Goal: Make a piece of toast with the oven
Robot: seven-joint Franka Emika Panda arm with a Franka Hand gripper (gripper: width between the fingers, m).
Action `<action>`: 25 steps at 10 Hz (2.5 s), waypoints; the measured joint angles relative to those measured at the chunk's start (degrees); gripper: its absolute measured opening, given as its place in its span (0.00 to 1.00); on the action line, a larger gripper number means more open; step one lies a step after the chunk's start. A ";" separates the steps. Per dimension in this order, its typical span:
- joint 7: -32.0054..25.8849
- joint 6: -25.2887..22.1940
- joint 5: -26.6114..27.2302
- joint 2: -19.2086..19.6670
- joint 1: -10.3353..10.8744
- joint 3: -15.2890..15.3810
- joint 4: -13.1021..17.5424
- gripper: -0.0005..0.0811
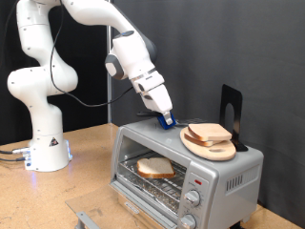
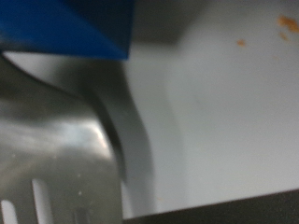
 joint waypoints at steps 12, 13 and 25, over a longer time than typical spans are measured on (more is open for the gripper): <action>-2.53 6.07 -2.91 -1.29 -3.27 -0.83 -2.35 1.00; -1.95 5.74 -3.42 -1.11 -3.72 -0.45 -2.39 1.00; -10.14 13.10 12.40 3.60 9.12 -8.86 0.96 1.00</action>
